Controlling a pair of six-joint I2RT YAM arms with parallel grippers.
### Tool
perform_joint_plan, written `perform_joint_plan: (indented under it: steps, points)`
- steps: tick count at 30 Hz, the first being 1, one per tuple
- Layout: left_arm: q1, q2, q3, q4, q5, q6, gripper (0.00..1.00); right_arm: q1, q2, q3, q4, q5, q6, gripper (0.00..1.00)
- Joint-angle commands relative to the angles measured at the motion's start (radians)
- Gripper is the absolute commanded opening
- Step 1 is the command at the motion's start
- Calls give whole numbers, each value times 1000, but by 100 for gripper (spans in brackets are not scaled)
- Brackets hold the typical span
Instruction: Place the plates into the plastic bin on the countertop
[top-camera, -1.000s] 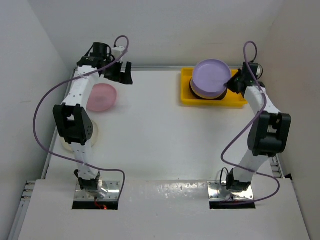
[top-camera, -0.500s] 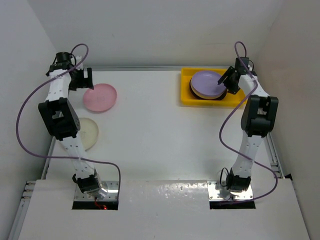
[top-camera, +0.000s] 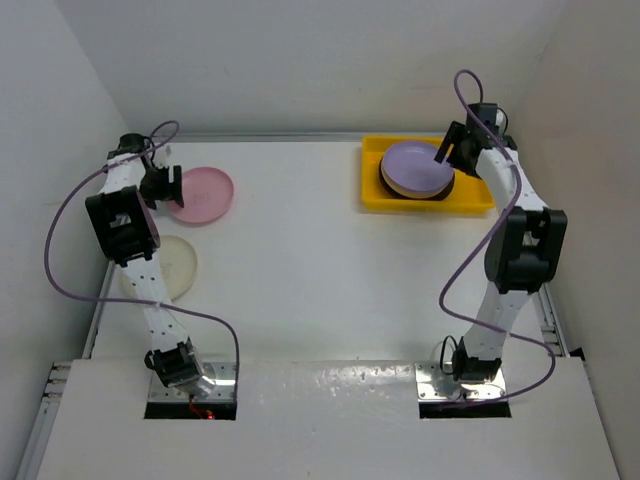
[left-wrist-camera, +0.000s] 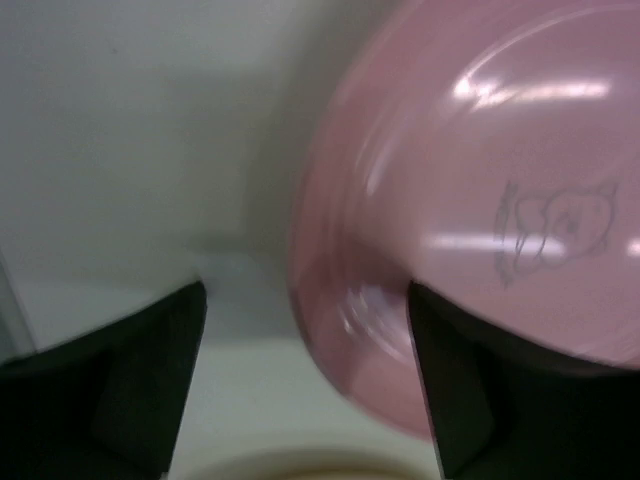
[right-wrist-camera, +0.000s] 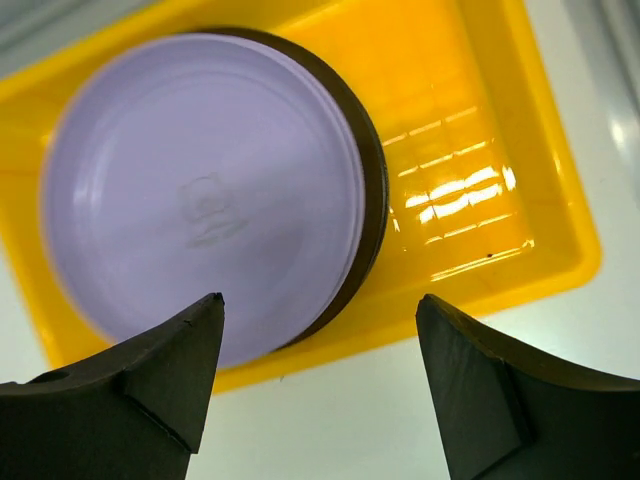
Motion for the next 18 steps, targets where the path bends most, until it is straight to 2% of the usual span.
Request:
perform_joint_plan:
  steps: [1,4,6,7,13,18]
  points:
    - [-17,64,59,13,30,31,80,67,-175,-40,58,59,-90,76]
    - [-38,85,59,-10,128,51,54,133,-250,-103,97,99,-130,75]
    - [-51,70,59,-22,186,63,23,199,-316,-160,139,95,-148,75]
    - [-68,61,47,-22,224,63,0,225,-340,-205,165,69,-154,75]
    - [-176,-109,11,-31,353,73,0,407,-328,-220,208,-74,-153,73]
    - [-316,-315,2,-31,387,70,0,528,-189,-111,220,-243,-128,76]
